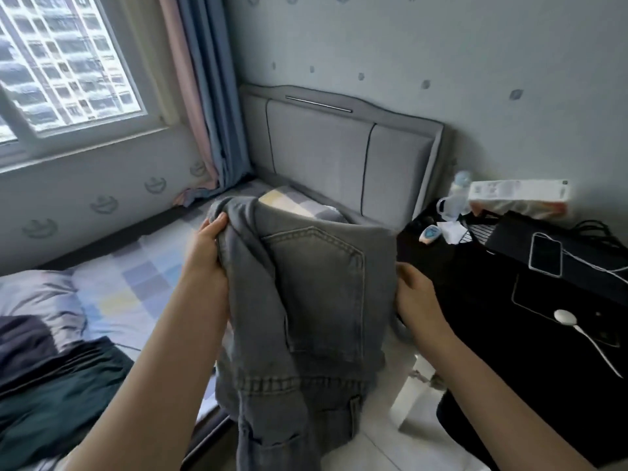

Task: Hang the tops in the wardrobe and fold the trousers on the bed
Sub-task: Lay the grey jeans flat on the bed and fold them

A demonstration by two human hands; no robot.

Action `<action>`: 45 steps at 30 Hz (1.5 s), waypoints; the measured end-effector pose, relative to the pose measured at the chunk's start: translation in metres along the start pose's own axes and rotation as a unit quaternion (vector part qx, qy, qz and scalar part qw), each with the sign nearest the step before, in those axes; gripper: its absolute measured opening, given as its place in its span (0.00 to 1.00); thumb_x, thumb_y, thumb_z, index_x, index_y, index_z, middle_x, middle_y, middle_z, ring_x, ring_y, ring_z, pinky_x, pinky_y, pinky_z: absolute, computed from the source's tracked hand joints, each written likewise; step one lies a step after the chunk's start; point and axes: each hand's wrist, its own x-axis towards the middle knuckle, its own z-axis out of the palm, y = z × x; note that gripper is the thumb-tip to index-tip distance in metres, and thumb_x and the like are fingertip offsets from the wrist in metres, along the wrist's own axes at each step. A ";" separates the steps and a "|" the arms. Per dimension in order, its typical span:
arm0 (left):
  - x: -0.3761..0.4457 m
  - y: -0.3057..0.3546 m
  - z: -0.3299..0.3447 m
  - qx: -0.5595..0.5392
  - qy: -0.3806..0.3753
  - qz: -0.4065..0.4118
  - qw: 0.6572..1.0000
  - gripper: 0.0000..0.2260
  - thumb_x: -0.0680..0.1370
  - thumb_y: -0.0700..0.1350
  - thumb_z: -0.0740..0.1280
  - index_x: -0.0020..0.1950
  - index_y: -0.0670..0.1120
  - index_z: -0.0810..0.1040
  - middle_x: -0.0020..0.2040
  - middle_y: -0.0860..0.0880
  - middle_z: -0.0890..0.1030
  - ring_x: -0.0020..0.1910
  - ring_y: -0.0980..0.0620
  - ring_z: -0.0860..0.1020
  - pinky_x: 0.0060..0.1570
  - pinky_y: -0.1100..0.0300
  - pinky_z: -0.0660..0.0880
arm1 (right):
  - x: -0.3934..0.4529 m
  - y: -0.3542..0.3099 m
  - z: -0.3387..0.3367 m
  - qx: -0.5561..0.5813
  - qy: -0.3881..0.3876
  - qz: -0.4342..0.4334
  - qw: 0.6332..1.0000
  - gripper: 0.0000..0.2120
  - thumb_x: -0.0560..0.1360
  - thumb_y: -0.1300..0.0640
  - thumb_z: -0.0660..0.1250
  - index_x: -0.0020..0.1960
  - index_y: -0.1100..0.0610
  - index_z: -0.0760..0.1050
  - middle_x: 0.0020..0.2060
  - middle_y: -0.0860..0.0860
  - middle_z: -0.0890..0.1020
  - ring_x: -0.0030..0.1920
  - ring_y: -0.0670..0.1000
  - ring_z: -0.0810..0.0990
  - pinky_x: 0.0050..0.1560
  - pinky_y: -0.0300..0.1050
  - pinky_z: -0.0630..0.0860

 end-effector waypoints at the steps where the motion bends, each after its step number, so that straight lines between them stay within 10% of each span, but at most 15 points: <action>1: 0.007 -0.002 -0.005 0.002 0.009 -0.007 1.000 0.15 0.83 0.42 0.56 0.69 0.41 0.70 0.46 0.44 0.77 0.42 0.50 0.77 0.39 0.61 0.78 | -0.004 0.009 0.009 0.001 -0.034 0.038 0.999 0.10 0.80 0.60 0.59 0.59 0.56 0.75 0.47 0.51 0.82 0.42 0.45 0.79 0.40 0.38 0.75; 7: 0.053 0.002 -0.032 -0.034 0.089 -0.068 0.993 0.11 0.85 0.45 0.53 0.54 0.42 0.73 0.35 0.42 0.81 0.33 0.51 0.81 0.33 0.64 0.76 | -0.009 0.035 0.050 0.126 -0.275 0.275 0.913 0.21 0.79 0.39 0.54 0.66 0.48 0.70 0.51 0.57 0.84 0.47 0.58 0.82 0.52 0.55 0.72; 10: 0.078 0.003 -0.050 0.002 0.152 -0.049 0.987 0.14 0.84 0.42 0.54 0.68 0.40 0.70 0.68 0.41 0.75 0.66 0.48 0.75 0.58 0.61 0.73 | -0.002 0.027 0.066 0.177 -0.230 0.175 0.941 0.30 0.75 0.59 0.67 0.73 0.46 0.60 0.48 0.59 0.84 0.44 0.57 0.83 0.41 0.48 0.77; 12: 0.097 0.005 -0.068 0.022 0.187 -0.043 0.981 0.07 0.83 0.41 0.56 0.56 0.43 0.73 0.73 0.42 0.69 0.71 0.46 0.70 0.62 0.58 0.70 | 0.007 0.006 0.073 0.199 -0.270 0.077 0.939 0.33 0.75 0.69 0.63 0.71 0.40 0.64 0.53 0.65 0.81 0.48 0.63 0.80 0.49 0.53 0.76; 16: 0.127 0.019 -0.107 0.001 0.169 -0.105 0.980 0.08 0.82 0.43 0.59 0.46 0.43 0.73 0.49 0.42 0.80 0.47 0.49 0.80 0.45 0.62 0.79 | 0.035 -0.045 0.089 0.041 -0.350 -0.100 0.930 0.27 0.71 0.68 0.55 0.63 0.49 0.78 0.50 0.59 0.83 0.39 0.70 0.72 0.43 0.49 0.67; 20: 0.141 0.037 -0.135 0.040 0.053 -0.128 0.989 0.16 0.78 0.47 0.63 0.33 0.43 0.77 0.27 0.47 0.78 0.24 0.50 0.78 0.27 0.66 0.75 | 0.055 -0.092 0.128 -0.003 -0.428 -0.185 0.885 0.32 0.70 0.82 0.49 0.69 0.64 0.68 0.61 0.55 0.79 0.62 0.49 0.78 0.61 0.37 0.73; 23: 0.161 0.051 -0.159 0.122 -0.019 -0.159 0.980 0.10 0.75 0.48 0.67 0.45 0.42 0.82 0.36 0.44 0.82 0.32 0.48 0.80 0.36 0.60 0.77 | 0.076 -0.124 0.167 -0.199 -0.356 -0.385 0.828 0.24 0.74 0.74 0.64 0.68 0.63 0.71 0.63 0.52 0.77 0.64 0.44 0.75 0.64 0.31 0.67; 27: 0.183 0.049 -0.181 0.228 -0.087 -0.170 0.955 0.23 0.73 0.51 0.71 0.62 0.38 0.79 0.57 0.35 0.80 0.52 0.41 0.79 0.61 0.47 0.72 | 0.096 -0.146 0.220 -0.317 -0.199 -0.541 0.753 0.12 0.72 0.54 0.70 0.51 0.60 0.81 0.45 0.53 0.81 0.50 0.55 0.76 0.54 0.48 0.74; 34: 0.202 0.044 -0.234 0.350 -0.164 -0.218 0.896 0.32 0.68 0.75 0.64 0.70 0.66 0.68 0.64 0.52 0.79 0.65 0.51 0.77 0.62 0.42 0.70 | 0.150 -0.177 0.270 -0.234 -0.085 -0.454 0.856 0.12 0.76 0.52 0.61 0.39 0.59 0.74 0.38 0.51 0.71 0.38 0.50 0.68 0.41 0.43 0.64; 38: 0.195 0.038 -0.262 0.290 -0.193 -0.198 0.916 0.28 0.72 0.73 0.60 0.70 0.69 0.66 0.70 0.57 0.74 0.68 0.51 0.74 0.65 0.39 0.67 | 0.190 -0.184 0.292 -0.249 -0.106 -0.368 0.890 0.18 0.77 0.53 0.61 0.30 0.51 0.61 0.24 0.46 0.66 0.28 0.50 0.63 0.35 0.45 0.58; 45: 0.162 0.028 -0.198 0.306 -0.223 -0.114 0.918 0.34 0.68 0.70 0.70 0.70 0.74 0.60 0.73 0.65 0.67 0.70 0.58 0.70 0.69 0.44 0.66 | 0.234 -0.184 0.328 -0.274 -0.083 -0.334 0.898 0.16 0.74 0.48 0.61 0.32 0.55 0.63 0.27 0.47 0.70 0.27 0.47 0.66 0.27 0.43 0.56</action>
